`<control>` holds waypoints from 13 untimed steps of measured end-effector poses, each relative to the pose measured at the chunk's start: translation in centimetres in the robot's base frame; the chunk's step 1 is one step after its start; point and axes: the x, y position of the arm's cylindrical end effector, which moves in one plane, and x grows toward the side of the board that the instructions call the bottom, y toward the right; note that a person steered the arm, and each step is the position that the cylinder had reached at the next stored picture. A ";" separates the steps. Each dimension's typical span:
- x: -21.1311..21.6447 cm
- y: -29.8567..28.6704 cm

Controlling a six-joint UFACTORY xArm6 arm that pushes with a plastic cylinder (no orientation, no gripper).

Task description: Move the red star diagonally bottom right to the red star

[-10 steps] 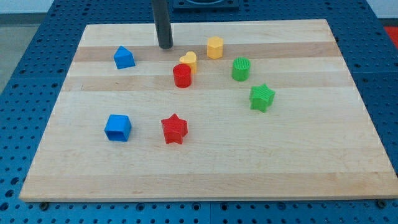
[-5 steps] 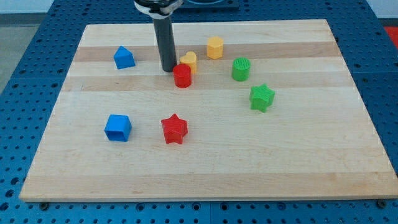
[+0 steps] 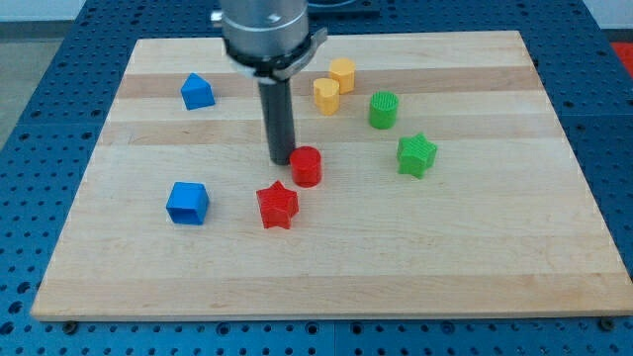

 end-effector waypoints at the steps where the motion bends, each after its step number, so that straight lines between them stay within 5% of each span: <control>1: 3.1 -0.1; 6: 6.4 -5.5; 9: 11.9 2.0; 13: 4.8 1.4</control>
